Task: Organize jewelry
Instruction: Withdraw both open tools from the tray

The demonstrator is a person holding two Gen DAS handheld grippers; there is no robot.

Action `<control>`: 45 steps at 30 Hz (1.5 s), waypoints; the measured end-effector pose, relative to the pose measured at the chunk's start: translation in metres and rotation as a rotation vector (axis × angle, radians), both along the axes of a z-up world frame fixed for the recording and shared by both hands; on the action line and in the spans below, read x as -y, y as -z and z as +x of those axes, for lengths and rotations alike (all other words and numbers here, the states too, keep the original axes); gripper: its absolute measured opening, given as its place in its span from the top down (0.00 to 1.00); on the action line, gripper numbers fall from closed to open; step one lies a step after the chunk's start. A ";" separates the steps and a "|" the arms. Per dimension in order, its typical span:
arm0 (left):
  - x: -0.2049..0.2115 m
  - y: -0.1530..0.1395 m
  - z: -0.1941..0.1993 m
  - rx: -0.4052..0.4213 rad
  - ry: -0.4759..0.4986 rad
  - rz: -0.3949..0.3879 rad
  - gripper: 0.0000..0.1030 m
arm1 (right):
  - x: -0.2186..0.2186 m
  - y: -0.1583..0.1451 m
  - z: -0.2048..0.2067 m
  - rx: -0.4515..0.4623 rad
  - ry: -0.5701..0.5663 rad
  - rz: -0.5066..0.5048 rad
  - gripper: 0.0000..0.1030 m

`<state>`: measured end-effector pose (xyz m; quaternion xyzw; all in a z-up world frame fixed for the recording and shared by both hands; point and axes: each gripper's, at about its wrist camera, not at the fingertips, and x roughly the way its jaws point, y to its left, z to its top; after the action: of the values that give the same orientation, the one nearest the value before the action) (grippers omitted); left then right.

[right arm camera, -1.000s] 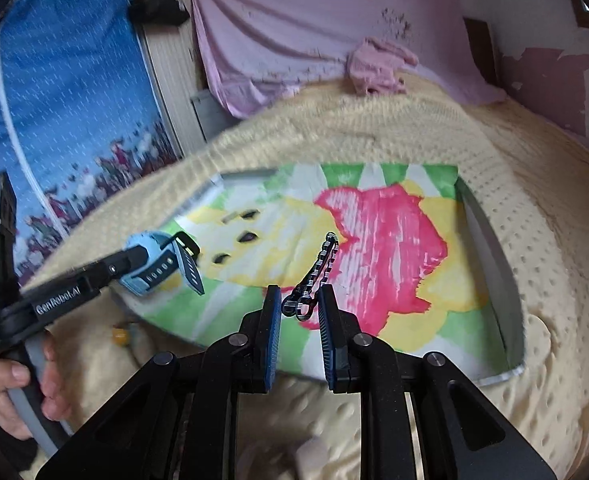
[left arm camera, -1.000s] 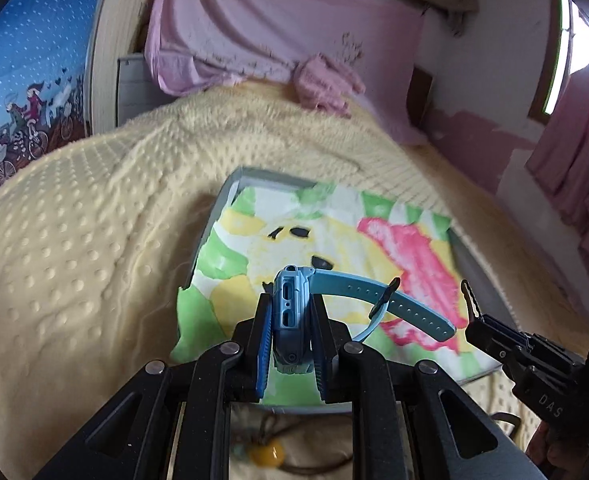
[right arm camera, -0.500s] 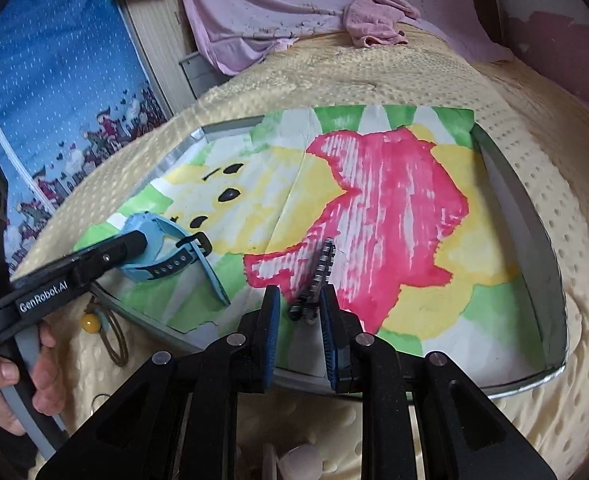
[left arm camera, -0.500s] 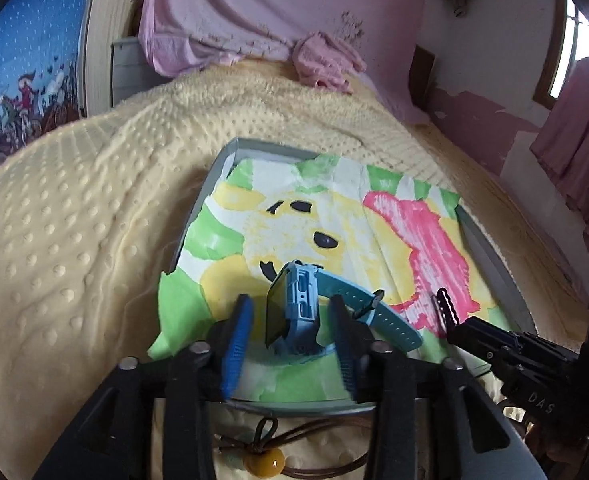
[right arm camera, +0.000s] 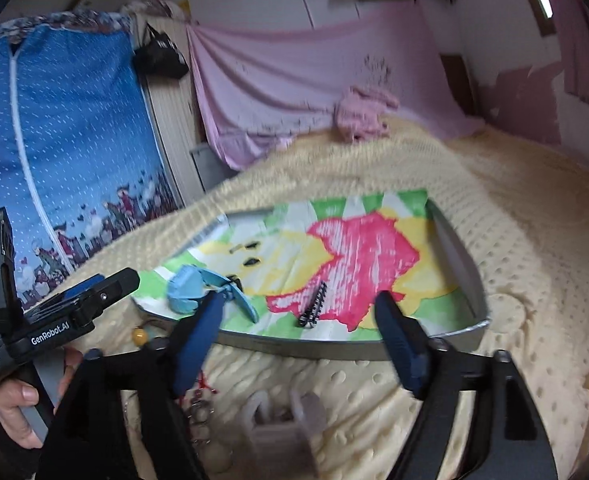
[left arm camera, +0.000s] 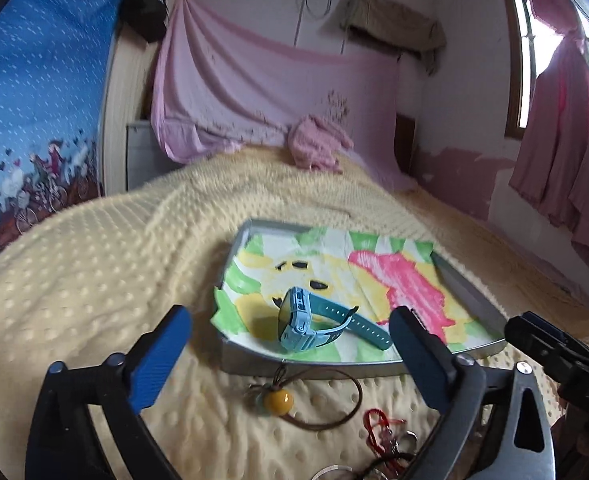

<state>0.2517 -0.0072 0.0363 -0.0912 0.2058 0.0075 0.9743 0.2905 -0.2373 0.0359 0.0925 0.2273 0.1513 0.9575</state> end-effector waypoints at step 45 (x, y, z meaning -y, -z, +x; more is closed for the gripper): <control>0.000 0.021 -0.141 0.094 0.025 0.064 0.00 | 0.000 -0.018 -0.145 0.133 0.103 -0.123 0.03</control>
<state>0.1105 -0.0075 0.0150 -0.0576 0.1608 -0.0025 0.9853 0.1451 -0.2368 0.0536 0.0348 0.1672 0.0936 0.9809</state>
